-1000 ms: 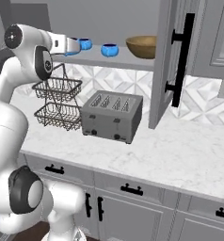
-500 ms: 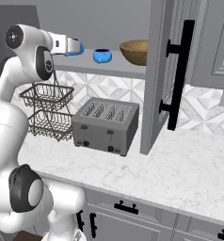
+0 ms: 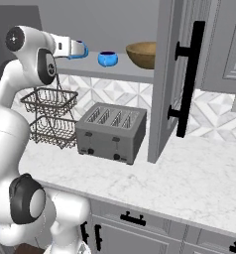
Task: Gather all objects into one cabinet and sort the glasses and bowls to opposite sides.
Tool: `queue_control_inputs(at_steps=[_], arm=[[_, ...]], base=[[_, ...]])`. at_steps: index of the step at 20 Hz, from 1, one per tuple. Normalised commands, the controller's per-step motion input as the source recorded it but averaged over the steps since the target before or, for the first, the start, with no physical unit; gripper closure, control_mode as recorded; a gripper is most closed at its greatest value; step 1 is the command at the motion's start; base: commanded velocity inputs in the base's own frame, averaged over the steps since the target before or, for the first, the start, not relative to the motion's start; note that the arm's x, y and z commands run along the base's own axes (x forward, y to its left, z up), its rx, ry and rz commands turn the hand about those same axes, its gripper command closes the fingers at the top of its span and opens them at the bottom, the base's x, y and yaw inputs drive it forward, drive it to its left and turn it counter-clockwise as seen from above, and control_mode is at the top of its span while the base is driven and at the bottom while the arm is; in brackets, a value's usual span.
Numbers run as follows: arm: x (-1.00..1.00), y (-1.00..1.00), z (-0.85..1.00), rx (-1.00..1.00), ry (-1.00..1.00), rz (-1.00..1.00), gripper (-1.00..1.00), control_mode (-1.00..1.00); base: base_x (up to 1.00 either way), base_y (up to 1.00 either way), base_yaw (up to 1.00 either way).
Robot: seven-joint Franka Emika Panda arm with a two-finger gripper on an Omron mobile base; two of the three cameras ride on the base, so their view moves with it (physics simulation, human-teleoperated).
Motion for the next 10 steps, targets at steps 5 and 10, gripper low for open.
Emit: queue_control_inputs(at_steps=[5,10], arm=[[0.0,0.0,-0.02,0.0,0.0,0.0,1.0,-1.0],[0.0,0.0,-0.19,-0.01,-0.04,0.01,1.0,-1.0]], base=[[0.0,0.0,0.0],[0.0,0.0,0.0]])
